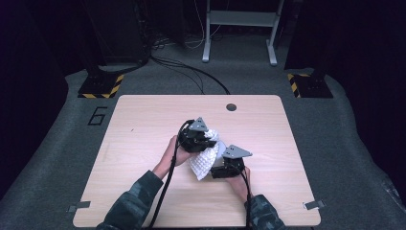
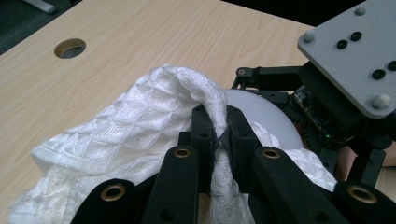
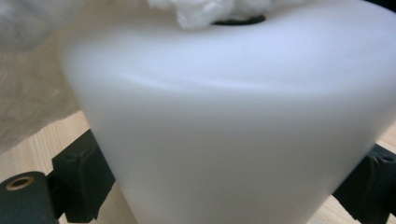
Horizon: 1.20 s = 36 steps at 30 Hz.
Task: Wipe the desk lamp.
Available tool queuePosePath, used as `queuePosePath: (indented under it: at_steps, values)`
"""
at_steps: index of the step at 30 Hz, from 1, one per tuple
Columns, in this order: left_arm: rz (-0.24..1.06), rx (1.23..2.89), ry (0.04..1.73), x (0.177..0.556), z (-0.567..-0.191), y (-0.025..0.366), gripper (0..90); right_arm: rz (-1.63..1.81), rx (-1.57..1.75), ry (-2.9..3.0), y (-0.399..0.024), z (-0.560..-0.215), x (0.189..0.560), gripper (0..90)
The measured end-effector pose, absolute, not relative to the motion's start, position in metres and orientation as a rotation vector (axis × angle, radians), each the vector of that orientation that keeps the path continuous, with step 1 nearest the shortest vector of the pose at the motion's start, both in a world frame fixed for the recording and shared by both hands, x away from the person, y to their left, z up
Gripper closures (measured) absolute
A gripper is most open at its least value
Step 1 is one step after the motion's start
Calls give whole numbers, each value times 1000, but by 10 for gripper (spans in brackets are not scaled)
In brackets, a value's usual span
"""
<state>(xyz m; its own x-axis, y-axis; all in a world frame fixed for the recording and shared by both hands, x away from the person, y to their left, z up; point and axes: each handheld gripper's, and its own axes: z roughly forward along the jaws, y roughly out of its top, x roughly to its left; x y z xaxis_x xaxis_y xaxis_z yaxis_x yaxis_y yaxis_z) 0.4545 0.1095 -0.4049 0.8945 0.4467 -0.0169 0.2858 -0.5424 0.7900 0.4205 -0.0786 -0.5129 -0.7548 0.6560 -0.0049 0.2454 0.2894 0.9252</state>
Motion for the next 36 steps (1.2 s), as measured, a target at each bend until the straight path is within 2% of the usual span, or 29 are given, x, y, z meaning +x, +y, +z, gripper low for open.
queuePosePath:
  at_steps: [17,36]
  values:
    - [203,2185,513,438,-404,127,839,1460,814,2180,-78,-513,420,80]
    - [129,2194,434,431,-405,103,839,1462,811,2178,-79,-513,421,80]
